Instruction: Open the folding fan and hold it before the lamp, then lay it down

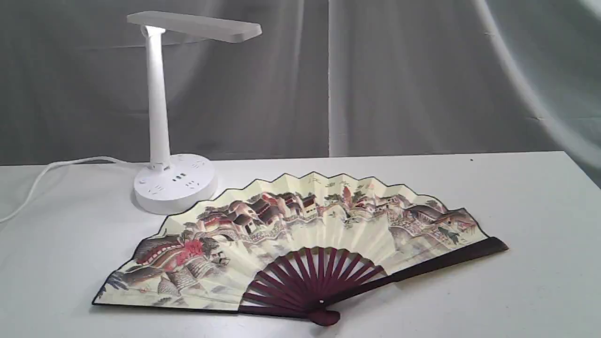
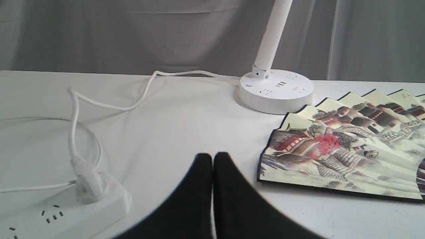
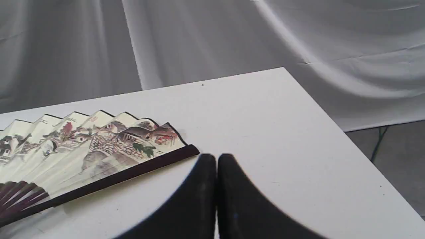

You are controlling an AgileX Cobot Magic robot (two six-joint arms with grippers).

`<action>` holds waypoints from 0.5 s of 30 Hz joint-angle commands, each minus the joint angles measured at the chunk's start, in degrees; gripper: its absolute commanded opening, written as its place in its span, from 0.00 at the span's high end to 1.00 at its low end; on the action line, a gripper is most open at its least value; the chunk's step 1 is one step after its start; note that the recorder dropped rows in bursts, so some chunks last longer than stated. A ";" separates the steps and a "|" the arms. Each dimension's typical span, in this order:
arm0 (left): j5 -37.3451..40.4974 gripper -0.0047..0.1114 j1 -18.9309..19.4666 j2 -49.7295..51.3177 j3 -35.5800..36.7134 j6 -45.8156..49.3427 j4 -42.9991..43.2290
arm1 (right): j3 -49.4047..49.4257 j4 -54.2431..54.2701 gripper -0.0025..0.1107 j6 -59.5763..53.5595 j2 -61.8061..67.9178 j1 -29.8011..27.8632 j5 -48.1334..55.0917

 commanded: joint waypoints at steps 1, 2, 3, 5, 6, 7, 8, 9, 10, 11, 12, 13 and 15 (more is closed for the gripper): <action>-0.02 0.96 -0.02 -0.29 0.28 0.03 0.18 | 0.21 0.13 0.98 -0.06 -0.06 -0.40 0.54; -0.02 0.96 -0.02 -0.29 0.28 0.03 0.18 | 0.21 0.13 0.98 -0.06 -0.59 -0.40 1.21; -0.02 0.96 -0.02 -0.29 0.28 0.03 0.18 | 0.21 0.00 0.98 -0.06 -1.72 -0.40 2.62; -0.02 0.96 -0.02 -0.29 0.28 0.03 0.18 | 0.21 -2.57 0.98 -0.06 -4.19 -0.40 6.24; -0.02 0.96 -0.02 -0.29 0.28 0.03 0.18 | 0.21 -5.68 0.98 -0.06 -5.56 -0.40 8.08; -0.02 0.96 -0.02 -0.29 0.28 0.03 0.18 | 0.21 -8.17 0.98 -0.06 -6.67 -0.40 9.35; -0.02 0.96 -0.02 -0.29 0.28 0.03 0.18 | 0.21 -11.37 0.98 -0.06 -8.46 -0.40 11.28; -0.02 0.96 -0.02 -0.29 0.28 0.03 0.18 | 0.21 -12.48 0.98 -0.06 -9.44 -0.40 12.16; -0.02 0.96 -0.02 -0.29 0.28 0.03 0.18 | 0.21 -13.44 0.98 -0.06 -11.17 -0.27 13.38; -0.02 0.96 -0.02 -0.29 0.28 0.03 0.18 | 0.21 -13.45 0.98 -0.06 -12.89 0.10 14.32; -0.02 0.96 -0.02 -0.29 0.28 0.03 0.18 | 0.21 -13.45 0.98 -0.06 -14.55 0.73 15.07; -0.02 0.96 -0.02 -0.29 0.28 0.03 0.18 | 0.21 -13.34 0.98 -0.06 -16.02 1.69 16.06; -0.02 0.96 -0.02 -0.29 0.28 0.03 0.18 | 0.21 -12.73 0.98 -0.06 -16.98 3.70 18.19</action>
